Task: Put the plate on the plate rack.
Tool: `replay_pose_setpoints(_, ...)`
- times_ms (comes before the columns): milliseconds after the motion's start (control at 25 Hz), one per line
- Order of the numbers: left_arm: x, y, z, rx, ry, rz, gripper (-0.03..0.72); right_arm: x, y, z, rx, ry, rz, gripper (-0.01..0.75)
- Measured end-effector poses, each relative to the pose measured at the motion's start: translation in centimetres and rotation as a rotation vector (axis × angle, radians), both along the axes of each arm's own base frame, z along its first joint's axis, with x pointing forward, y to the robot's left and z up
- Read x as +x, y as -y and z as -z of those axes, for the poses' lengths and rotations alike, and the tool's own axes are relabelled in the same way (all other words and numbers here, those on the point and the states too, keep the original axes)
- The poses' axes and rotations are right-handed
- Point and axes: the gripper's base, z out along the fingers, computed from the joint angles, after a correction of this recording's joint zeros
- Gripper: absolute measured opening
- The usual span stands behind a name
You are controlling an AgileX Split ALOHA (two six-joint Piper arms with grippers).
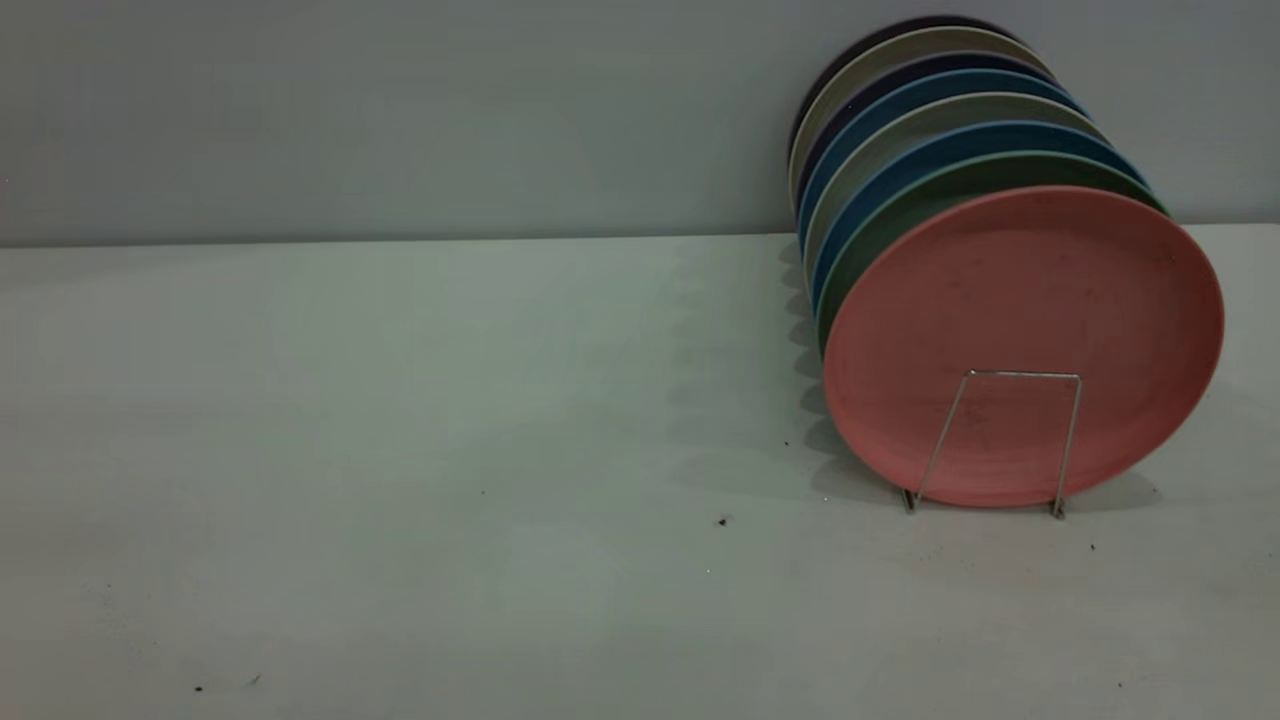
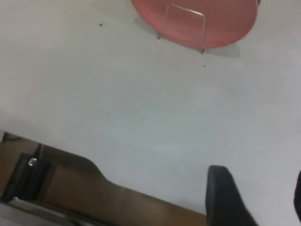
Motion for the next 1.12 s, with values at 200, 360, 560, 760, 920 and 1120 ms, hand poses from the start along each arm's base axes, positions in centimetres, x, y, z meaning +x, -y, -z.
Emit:
replay_pose_setpoints(200,-2.0,-0.1,2.3,-0.002,-0.030,-0.005,0.448,-2.3,0.3,2.8,-0.024,0.021,0.015,0.400)
replay_pose_setpoints(360,-3.4,-0.1,3.4,-0.003,-0.012,-0.006,0.448,-3.3,0.7,5.6,-0.071,0.013,0.035,0.400)
replay_pose_setpoints(560,-5.0,-0.1,4.3,-0.002,0.029,-0.007,0.448,-4.2,0.8,6.8,-0.067,0.095,0.057,0.401)
replay_pose_setpoints(760,-6.2,-0.2,5.1,0.028,0.054,0.021,0.448,-4.6,0.9,6.9,-0.063,0.147,0.074,0.402)
replay_pose_setpoints(920,-6.6,-0.2,5.5,0.021,0.059,0.023,0.448,-4.5,0.9,6.9,-0.063,0.149,0.079,0.402)
replay_pose_setpoints(1120,-6.8,0.1,5.5,-0.004,0.070,0.035,0.448,-4.5,1.0,6.9,-0.056,0.144,0.105,0.402)
